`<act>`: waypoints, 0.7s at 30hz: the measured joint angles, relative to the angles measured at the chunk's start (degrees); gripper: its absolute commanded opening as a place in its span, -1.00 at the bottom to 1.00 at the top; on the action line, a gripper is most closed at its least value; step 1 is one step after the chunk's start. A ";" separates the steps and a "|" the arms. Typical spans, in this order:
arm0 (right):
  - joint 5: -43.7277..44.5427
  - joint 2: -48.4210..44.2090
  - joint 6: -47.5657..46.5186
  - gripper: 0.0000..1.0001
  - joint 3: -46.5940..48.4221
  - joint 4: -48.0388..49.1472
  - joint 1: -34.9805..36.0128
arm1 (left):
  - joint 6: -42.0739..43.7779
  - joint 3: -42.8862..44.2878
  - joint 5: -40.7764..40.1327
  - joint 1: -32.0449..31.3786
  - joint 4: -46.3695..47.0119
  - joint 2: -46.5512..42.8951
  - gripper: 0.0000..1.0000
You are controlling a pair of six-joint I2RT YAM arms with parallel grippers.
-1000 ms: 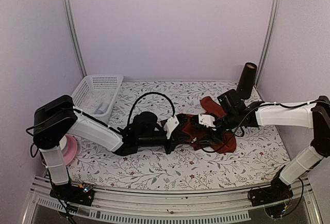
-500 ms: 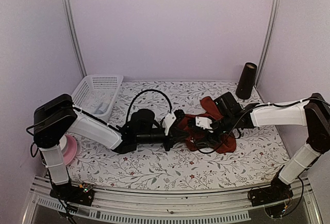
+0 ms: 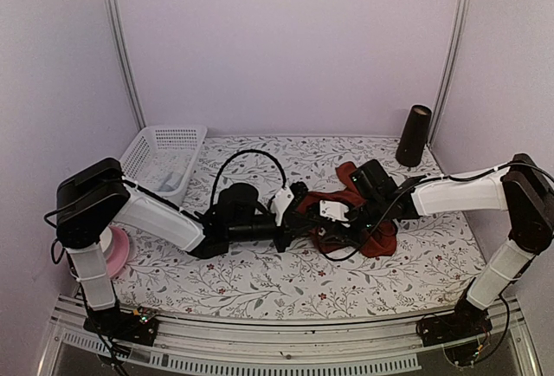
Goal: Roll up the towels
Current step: Adjust the towel at the center of the board.
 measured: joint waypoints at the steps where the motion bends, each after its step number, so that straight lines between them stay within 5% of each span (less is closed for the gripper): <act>1: 0.09 0.00 0.37 -0.91 0.04 0.20 0.00 | 0.00 -0.07 0.02 0.00 0.13 0.00 -1.00; 6: -0.04 -0.02 1.33 -0.95 0.09 0.24 0.00 | 0.04 -0.20 0.37 0.02 0.31 0.00 -1.00; 13: -0.63 -0.07 1.09 -0.95 0.42 -1.01 0.00 | 1.05 -0.85 3.85 0.76 -0.15 -0.35 0.13; 21: -1.79 -0.11 1.01 -0.95 2.38 -3.06 -0.85 | 3.65 -2.14 8.70 2.36 -3.19 -2.56 0.33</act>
